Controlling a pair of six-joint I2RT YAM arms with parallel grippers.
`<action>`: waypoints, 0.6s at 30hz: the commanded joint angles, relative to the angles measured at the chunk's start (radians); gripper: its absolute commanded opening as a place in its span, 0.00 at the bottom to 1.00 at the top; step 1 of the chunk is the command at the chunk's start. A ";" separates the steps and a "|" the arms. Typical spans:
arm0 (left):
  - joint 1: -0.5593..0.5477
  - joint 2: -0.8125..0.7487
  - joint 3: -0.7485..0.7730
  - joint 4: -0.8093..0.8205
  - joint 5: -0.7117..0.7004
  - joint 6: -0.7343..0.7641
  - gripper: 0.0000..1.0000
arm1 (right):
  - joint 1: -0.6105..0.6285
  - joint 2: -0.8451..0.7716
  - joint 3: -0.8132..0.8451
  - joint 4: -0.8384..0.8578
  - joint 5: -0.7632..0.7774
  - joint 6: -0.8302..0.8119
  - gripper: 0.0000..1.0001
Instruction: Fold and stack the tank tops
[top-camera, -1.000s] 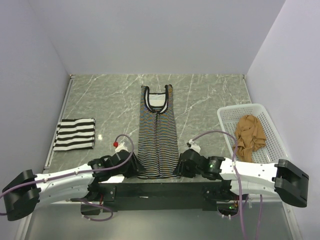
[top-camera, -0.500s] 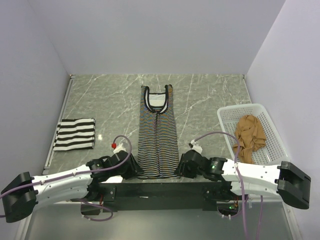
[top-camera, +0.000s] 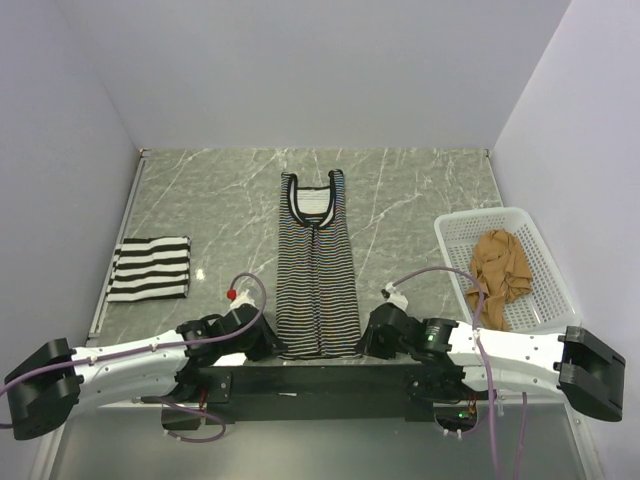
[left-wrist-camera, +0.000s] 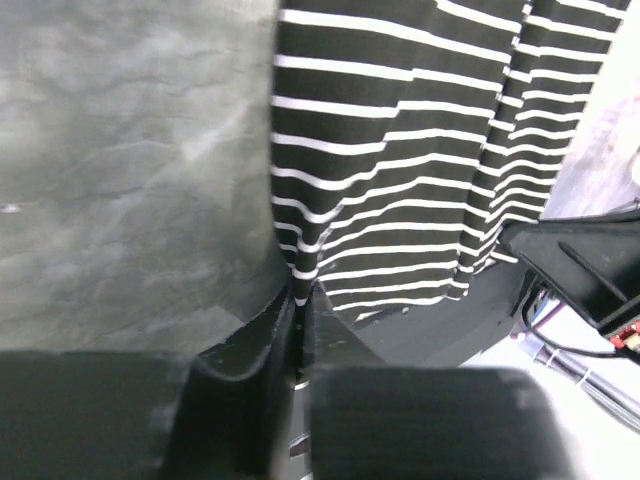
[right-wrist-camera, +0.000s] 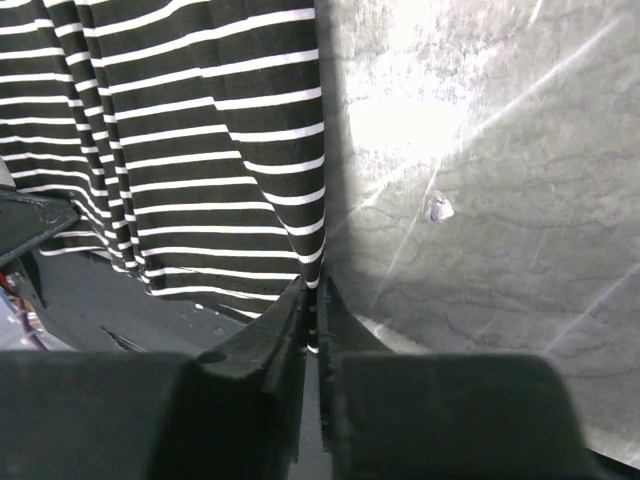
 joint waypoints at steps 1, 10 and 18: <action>-0.021 0.033 -0.025 -0.101 0.021 0.049 0.06 | 0.023 0.011 -0.024 -0.115 0.008 -0.014 0.08; -0.162 -0.033 0.107 -0.243 -0.029 0.030 0.00 | 0.170 -0.064 0.137 -0.268 0.097 0.025 0.00; -0.133 -0.051 0.209 -0.239 -0.092 0.098 0.01 | 0.138 0.026 0.274 -0.244 0.159 -0.055 0.00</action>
